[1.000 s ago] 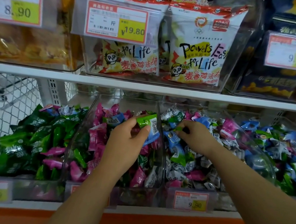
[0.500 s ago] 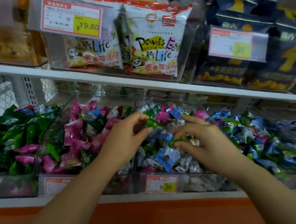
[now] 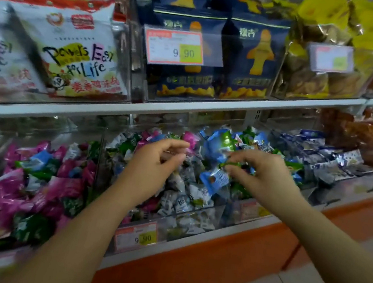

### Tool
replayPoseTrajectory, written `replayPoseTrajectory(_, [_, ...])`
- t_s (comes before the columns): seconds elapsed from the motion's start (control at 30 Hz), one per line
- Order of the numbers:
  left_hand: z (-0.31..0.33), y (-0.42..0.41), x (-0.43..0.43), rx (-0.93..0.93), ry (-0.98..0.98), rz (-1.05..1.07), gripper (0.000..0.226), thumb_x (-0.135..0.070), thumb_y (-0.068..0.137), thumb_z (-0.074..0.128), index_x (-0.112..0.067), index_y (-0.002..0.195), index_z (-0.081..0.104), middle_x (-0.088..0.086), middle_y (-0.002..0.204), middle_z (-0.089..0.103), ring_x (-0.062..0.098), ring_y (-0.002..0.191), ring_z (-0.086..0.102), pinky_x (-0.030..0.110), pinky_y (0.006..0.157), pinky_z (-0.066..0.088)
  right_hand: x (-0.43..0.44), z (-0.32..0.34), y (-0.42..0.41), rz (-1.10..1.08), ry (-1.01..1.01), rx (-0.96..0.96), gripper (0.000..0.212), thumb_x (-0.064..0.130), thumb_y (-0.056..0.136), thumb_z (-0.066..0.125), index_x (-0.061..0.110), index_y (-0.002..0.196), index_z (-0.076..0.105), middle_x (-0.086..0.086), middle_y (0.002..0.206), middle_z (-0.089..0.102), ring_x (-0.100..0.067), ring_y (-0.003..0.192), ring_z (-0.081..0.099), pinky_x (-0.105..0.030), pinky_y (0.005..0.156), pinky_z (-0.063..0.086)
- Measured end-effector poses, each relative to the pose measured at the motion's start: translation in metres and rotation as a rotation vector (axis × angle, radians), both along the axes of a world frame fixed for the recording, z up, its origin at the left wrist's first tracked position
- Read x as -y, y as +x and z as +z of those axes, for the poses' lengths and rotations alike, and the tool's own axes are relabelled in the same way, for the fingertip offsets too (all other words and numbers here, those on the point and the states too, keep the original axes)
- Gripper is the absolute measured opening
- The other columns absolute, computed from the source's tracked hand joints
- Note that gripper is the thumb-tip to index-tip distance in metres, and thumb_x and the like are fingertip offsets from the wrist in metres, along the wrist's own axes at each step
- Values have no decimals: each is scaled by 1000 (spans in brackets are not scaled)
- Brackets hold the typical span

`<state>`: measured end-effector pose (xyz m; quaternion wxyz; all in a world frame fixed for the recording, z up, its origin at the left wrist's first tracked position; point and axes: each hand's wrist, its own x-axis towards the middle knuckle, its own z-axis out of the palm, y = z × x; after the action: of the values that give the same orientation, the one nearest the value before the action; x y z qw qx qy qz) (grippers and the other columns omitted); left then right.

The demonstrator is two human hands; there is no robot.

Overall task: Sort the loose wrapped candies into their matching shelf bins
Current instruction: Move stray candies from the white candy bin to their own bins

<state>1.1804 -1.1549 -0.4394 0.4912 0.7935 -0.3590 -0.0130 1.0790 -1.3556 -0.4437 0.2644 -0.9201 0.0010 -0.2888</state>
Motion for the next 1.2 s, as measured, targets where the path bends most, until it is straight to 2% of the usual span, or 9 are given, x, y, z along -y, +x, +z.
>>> replayPoseTrajectory(0.17, [-13, -2, 29, -15, 29, -19, 18, -26, 97, 52, -37, 110, 58, -25, 104, 58, -9, 94, 53, 7, 72, 41, 62, -15, 30, -370, 168, 49, 16, 20, 90, 63, 6, 96, 68, -15, 93, 70, -24, 77, 62, -28, 67, 44])
replayPoseTrajectory(0.33, [-17, 4, 36, -4, 53, 3, 17, -25, 97, 51, -38, 106, 58, -26, 100, 56, -10, 91, 53, 2, 65, 41, 71, -30, 49, -447, 8, -84, 26, 23, 92, 61, 10, 114, 64, -11, 126, 59, -31, 104, 58, -32, 77, 46])
replayPoseTrajectory(0.43, [-16, 8, 29, 8, 19, 35, 17, -25, 96, 52, -39, 103, 58, -28, 98, 57, -9, 91, 54, 4, 67, 41, 52, -27, 48, -396, -81, -14, 23, 22, 91, 62, 14, 112, 67, -7, 131, 57, -32, 114, 55, -44, 88, 50])
replayPoseTrajectory(0.5, [-15, 10, 18, 22, 16, 66, 17, -25, 96, 52, -39, 103, 59, -27, 98, 57, -9, 91, 54, 3, 66, 42, 34, -22, 48, -304, -81, 2, 20, 18, 91, 61, 13, 109, 68, -7, 129, 59, -28, 114, 56, -42, 92, 49])
replayPoseTrajectory(0.67, [-17, 20, -26, 45, 31, 216, 17, -24, 97, 51, -39, 102, 57, -27, 95, 55, -10, 86, 51, 6, 65, 38, -17, -7, 68, -135, -30, -46, 18, 15, 92, 58, 11, 106, 68, -10, 104, 68, -24, 89, 62, -38, 84, 51])
replayPoseTrajectory(0.9, [-33, 42, -89, 20, -11, 358, 18, -22, 96, 52, -36, 105, 57, -18, 105, 58, 1, 95, 53, 8, 73, 36, -70, -15, 122, 1, -92, -211, 40, 23, 93, 59, 22, 132, 53, -7, 123, 62, -23, 100, 63, -39, 81, 54])
replayPoseTrajectory(1.0, [-40, 47, -102, -7, 4, 322, 20, -23, 96, 52, -40, 104, 57, -26, 102, 54, -3, 95, 51, 8, 74, 36, -79, -14, 146, -19, -129, -244, 46, 24, 94, 57, 19, 138, 45, -10, 129, 57, -25, 102, 60, -28, 73, 45])
replayPoseTrajectory(1.13, [-41, 55, -113, -60, -16, 295, 21, -21, 97, 51, -40, 105, 55, -33, 97, 50, -12, 89, 49, 5, 73, 38, -82, -14, 168, -32, -227, -474, 64, 39, 93, 55, 23, 148, 27, -13, 140, 48, -32, 115, 54, -36, 93, 47])
replayPoseTrajectory(1.2, [-43, 57, -118, -81, -8, 282, 21, -21, 97, 51, -39, 107, 56, -33, 97, 51, -14, 89, 49, 6, 72, 39, -85, -14, 170, -15, -301, -535, 60, 42, 93, 55, 26, 146, 32, -11, 139, 50, -30, 115, 54, -39, 95, 47])
